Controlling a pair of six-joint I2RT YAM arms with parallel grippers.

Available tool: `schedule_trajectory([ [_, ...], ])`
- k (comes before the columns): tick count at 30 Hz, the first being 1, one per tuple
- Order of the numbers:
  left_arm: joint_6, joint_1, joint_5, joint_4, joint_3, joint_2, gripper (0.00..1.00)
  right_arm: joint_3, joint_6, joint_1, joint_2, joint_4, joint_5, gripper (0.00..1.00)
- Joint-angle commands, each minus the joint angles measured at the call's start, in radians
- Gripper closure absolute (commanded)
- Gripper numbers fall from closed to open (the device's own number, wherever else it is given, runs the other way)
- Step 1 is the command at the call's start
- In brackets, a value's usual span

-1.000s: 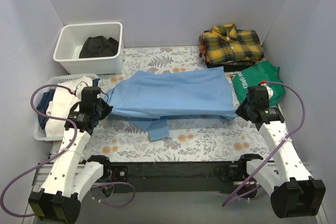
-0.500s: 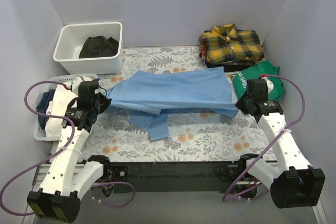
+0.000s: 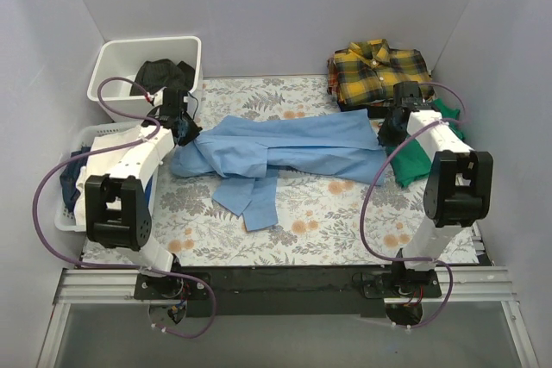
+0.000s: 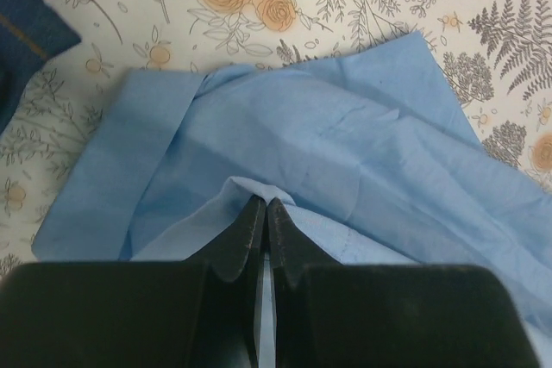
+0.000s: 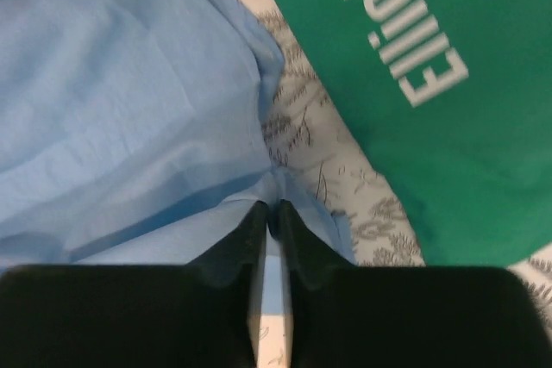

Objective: Fold and stack the long sleeve shirts
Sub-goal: Flatten the shirt out

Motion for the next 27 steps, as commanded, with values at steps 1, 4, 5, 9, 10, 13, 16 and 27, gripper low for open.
schedule_trajectory([
  [1,0.070,0.031,0.032,0.078,0.070,0.041,1.00,0.118,-0.083,0.003,0.024,-0.022,0.055,0.71],
  [4,0.092,0.033,0.036,0.075,0.078,0.064,0.94,0.077,-0.145,0.084,-0.094,0.055,0.127,0.50],
  [5,0.099,0.033,0.039,0.084,0.073,0.063,0.92,0.045,-0.167,0.150,-0.158,0.105,0.141,0.43],
  [9,0.127,0.033,0.052,0.103,0.044,0.058,0.78,-0.011,-0.277,0.370,-0.240,0.167,0.147,0.39],
  [10,0.136,0.034,0.053,0.103,0.041,0.063,0.76,-0.014,-0.299,0.414,-0.237,0.170,0.144,0.39],
  [13,0.142,0.034,0.073,0.103,0.037,0.069,0.71,-0.023,-0.313,0.554,-0.187,0.179,0.057,0.37],
  [16,0.147,0.034,0.079,0.103,0.029,0.067,0.66,-0.011,-0.320,0.647,-0.109,0.181,-0.023,0.36],
  [27,0.145,0.046,0.088,0.089,0.035,0.082,0.53,0.168,-0.417,0.885,0.179,0.185,-0.271,0.35],
])
